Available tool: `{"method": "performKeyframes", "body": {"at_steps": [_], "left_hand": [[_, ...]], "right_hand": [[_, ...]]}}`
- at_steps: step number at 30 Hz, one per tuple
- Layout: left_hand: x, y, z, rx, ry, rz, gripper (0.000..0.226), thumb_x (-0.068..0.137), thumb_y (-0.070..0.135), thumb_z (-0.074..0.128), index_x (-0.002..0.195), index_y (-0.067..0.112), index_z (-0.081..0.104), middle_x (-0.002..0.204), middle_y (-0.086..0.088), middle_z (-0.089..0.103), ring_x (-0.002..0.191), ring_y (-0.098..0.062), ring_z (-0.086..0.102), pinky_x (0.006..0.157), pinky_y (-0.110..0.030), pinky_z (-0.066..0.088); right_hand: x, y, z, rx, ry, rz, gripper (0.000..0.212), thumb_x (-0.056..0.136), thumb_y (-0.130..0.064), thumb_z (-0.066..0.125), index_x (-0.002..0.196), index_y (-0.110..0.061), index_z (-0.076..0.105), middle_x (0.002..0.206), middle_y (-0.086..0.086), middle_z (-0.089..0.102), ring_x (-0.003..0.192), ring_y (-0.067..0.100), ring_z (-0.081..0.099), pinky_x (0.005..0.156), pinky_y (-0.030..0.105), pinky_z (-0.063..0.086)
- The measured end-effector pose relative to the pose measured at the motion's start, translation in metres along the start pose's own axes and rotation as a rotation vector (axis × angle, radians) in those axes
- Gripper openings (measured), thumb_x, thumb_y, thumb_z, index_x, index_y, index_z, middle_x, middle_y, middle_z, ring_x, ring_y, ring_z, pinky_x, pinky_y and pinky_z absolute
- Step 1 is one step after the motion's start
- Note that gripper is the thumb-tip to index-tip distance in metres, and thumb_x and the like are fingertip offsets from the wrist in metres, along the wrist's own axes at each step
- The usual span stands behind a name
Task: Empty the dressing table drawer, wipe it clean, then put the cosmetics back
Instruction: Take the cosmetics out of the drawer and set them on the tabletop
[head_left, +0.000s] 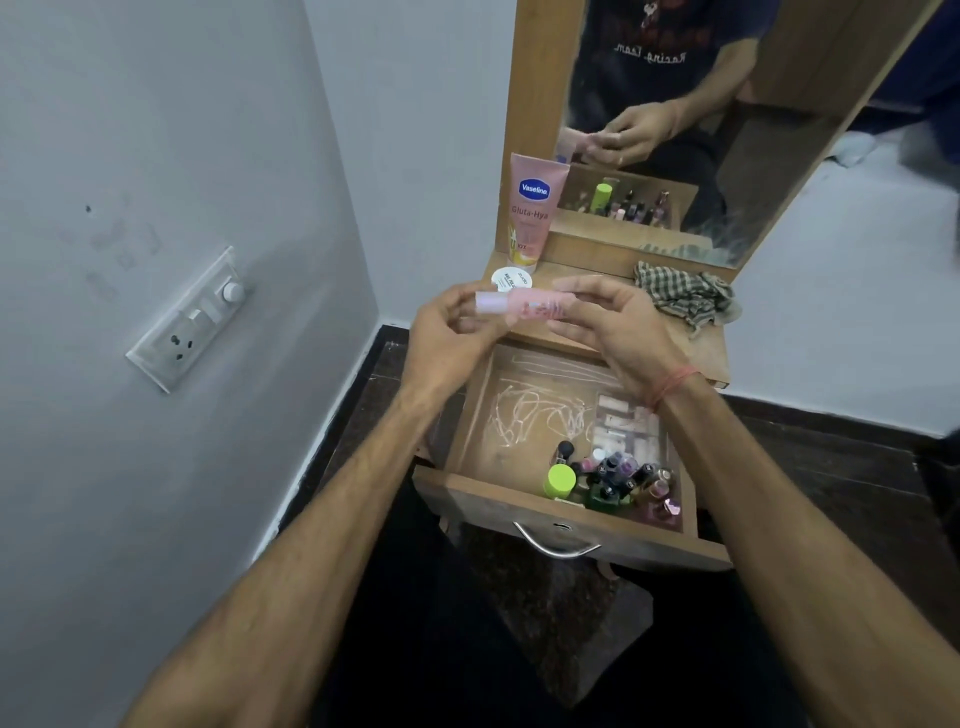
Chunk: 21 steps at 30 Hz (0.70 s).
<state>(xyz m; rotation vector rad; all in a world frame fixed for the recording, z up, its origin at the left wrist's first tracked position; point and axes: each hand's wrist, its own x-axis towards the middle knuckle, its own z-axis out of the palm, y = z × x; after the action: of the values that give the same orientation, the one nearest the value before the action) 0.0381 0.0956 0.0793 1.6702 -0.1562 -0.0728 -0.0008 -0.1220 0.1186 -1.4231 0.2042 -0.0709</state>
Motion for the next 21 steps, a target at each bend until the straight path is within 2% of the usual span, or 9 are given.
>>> {"method": "performKeyframes", "body": {"at_steps": [3, 5, 7, 10, 14, 16, 21], "left_hand": [[0.018, 0.013, 0.009, -0.038, 0.043, 0.088, 0.058, 0.091, 0.012, 0.091, 0.143, 0.022, 0.067, 0.12, 0.002, 0.081, 0.099, -0.013, 0.081, 0.086, -0.034, 0.068], [0.028, 0.017, 0.014, -0.05, 0.034, 0.12, 0.059, 0.093, 0.008, 0.088, 0.144, 0.024, 0.064, 0.12, 0.001, 0.081, 0.101, -0.012, 0.081, 0.085, -0.03, 0.067], [0.039, 0.017, 0.017, -0.008, 0.001, 0.139, 0.052, 0.094, 0.003, 0.085, 0.14, 0.02, 0.068, 0.121, 0.002, 0.082, 0.105, -0.01, 0.079, 0.086, -0.025, 0.065], [0.054, 0.007, 0.018, 0.106, -0.013, 0.151, 0.036, 0.094, 0.008, 0.087, 0.128, 0.014, 0.08, 0.116, 0.005, 0.083, 0.108, -0.006, 0.078, 0.094, -0.025, 0.064], [0.067, -0.008, 0.013, 0.193, 0.003, 0.135, 0.025, 0.097, 0.005, 0.083, 0.12, 0.014, 0.083, 0.108, 0.007, 0.084, 0.102, -0.002, 0.079, 0.097, -0.025, 0.063], [0.072, -0.016, 0.011, 0.232, 0.007, 0.117, 0.026, 0.098, 0.001, 0.079, 0.121, 0.013, 0.083, 0.106, 0.008, 0.084, 0.1, 0.002, 0.078, 0.094, -0.019, 0.061], [0.078, -0.032, 0.011, 0.242, 0.025, 0.087, 0.03, 0.099, -0.003, 0.075, 0.122, 0.015, 0.083, 0.108, 0.009, 0.084, 0.1, 0.003, 0.078, 0.095, -0.021, 0.062]], "right_hand": [[0.009, 0.016, 0.019, -0.143, 0.069, -0.077, 0.03, 0.095, 0.001, 0.077, 0.124, -0.001, 0.071, 0.127, 0.014, 0.072, 0.103, 0.027, 0.08, 0.094, 0.04, 0.065], [0.018, 0.031, 0.03, -0.336, 0.146, -0.121, 0.029, 0.094, -0.012, 0.082, 0.122, -0.014, 0.073, 0.12, -0.002, 0.075, 0.098, 0.014, 0.08, 0.089, 0.031, 0.065], [0.032, 0.044, 0.04, -0.472, 0.21, -0.151, 0.024, 0.091, -0.014, 0.086, 0.111, -0.021, 0.076, 0.108, -0.009, 0.078, 0.095, 0.004, 0.077, 0.089, 0.028, 0.064], [0.053, 0.056, 0.051, -0.57, 0.266, -0.16, 0.02, 0.087, -0.008, 0.085, 0.098, -0.023, 0.078, 0.093, -0.008, 0.08, 0.085, 0.003, 0.076, 0.086, 0.032, 0.066], [0.072, 0.058, 0.06, -0.627, 0.271, -0.133, 0.022, 0.083, -0.009, 0.088, 0.091, -0.027, 0.078, 0.086, -0.01, 0.079, 0.079, 0.004, 0.076, 0.084, 0.032, 0.065], [0.077, 0.062, 0.063, -0.644, 0.253, -0.127, 0.021, 0.083, -0.007, 0.087, 0.093, -0.025, 0.079, 0.086, -0.01, 0.08, 0.08, 0.005, 0.076, 0.087, 0.033, 0.065], [0.083, 0.07, 0.063, -0.633, 0.245, -0.123, 0.021, 0.085, -0.011, 0.088, 0.104, -0.02, 0.082, 0.088, -0.011, 0.081, 0.083, 0.001, 0.076, 0.09, 0.03, 0.064]]}}
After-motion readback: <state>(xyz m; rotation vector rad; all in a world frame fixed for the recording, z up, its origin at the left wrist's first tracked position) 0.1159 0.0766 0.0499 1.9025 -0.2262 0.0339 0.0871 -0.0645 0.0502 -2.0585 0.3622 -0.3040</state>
